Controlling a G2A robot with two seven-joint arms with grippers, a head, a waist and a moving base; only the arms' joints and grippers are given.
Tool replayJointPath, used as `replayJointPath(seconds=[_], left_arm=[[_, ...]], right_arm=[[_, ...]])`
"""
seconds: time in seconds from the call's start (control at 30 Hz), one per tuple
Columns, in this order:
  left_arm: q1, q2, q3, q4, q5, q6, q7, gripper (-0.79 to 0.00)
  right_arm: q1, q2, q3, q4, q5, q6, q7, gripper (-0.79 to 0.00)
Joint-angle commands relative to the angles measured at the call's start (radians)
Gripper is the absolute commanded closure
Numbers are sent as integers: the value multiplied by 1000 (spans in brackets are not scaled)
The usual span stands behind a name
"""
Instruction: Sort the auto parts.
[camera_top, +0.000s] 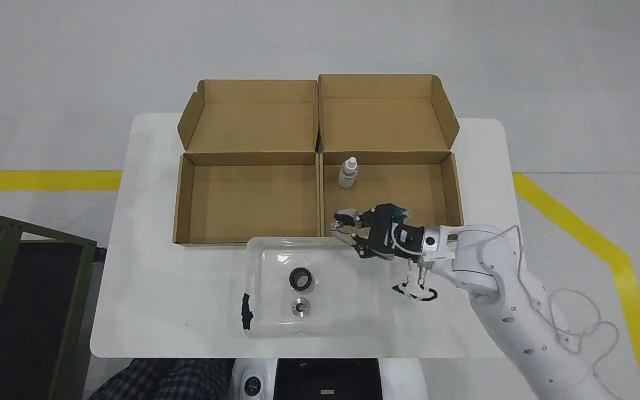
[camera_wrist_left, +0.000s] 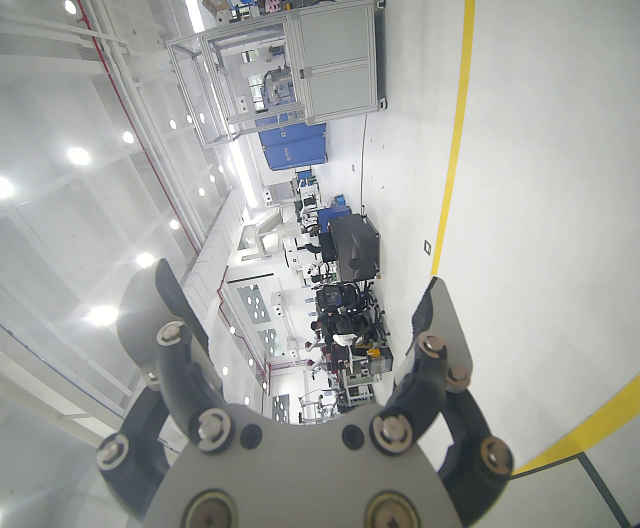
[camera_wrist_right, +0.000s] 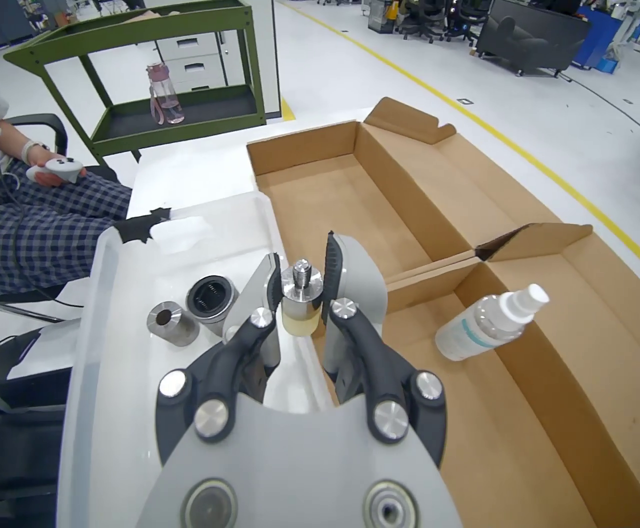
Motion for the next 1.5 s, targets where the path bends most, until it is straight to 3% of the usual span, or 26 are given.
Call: replayJointPath(seconds=[0.0,0.4,1.1,1.17,1.27,1.3,1.37,1.47], left_arm=[[0,0,0,0,0,0,0,-785],[0,0,0,0,0,0,0,-785],[0,0,0,0,0,0,0,-785],[0,0,0,0,0,0,0,-785],[0,0,0,0,0,0,0,-785],[0,0,0,0,0,0,0,-785],[0,0,0,0,0,0,0,-785],[0,0,0,0,0,0,0,-785]], right_arm=[[27,-3,-7,25,19,7,9,0],[169,-31,-81,229,43,67,38,0],[217,-58,-157,420,-149,107,-112,0],[218,-60,-161,431,-159,111,-121,-86],[221,-63,-166,443,-176,115,-132,-289],[221,-63,-166,447,-179,115,-134,-366],[222,-64,-165,453,-183,117,-138,-603],[217,-63,-157,448,-184,115,-138,-751]])
